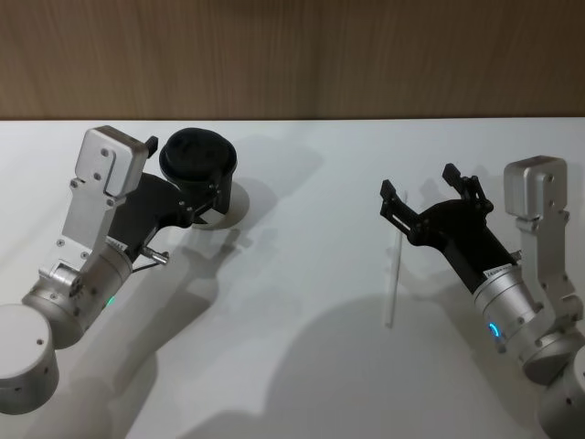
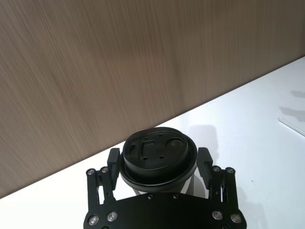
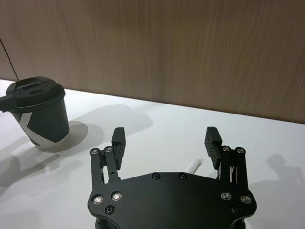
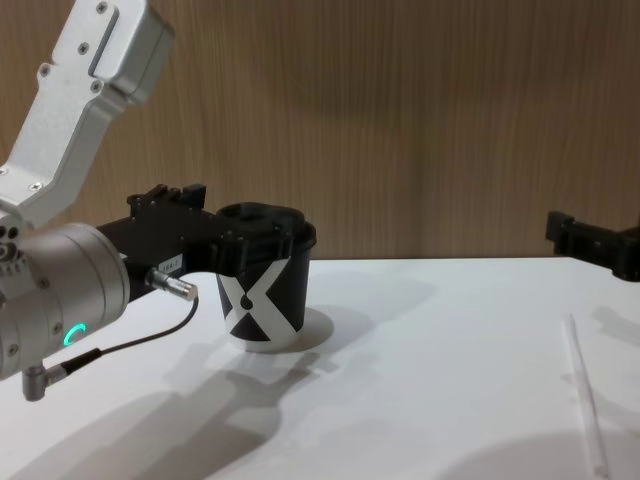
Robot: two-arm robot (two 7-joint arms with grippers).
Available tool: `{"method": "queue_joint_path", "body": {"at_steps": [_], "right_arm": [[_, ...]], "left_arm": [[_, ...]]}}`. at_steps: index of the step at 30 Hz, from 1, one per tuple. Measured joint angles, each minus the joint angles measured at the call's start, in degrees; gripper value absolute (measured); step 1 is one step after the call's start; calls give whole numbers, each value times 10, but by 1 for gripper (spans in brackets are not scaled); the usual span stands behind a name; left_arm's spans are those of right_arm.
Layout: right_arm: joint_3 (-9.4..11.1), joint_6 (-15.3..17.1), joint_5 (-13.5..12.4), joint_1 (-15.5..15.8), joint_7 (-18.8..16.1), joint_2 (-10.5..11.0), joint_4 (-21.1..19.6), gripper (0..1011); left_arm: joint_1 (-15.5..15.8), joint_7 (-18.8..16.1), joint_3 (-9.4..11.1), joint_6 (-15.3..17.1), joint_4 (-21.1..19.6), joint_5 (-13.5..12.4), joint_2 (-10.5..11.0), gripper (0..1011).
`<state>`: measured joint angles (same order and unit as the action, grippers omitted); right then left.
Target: Pick up the straw with one hand, pass it to the other hand, and insert it into the cup.
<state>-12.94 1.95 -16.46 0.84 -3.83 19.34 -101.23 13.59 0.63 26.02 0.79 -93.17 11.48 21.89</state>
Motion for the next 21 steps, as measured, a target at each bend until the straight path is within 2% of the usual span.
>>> {"method": "queue_joint_path", "body": {"at_steps": [21], "right_arm": [[0, 0, 0, 0, 0, 0, 0, 1001]], "left_arm": [[0, 0, 0, 0, 0, 0, 0, 1003]]}}
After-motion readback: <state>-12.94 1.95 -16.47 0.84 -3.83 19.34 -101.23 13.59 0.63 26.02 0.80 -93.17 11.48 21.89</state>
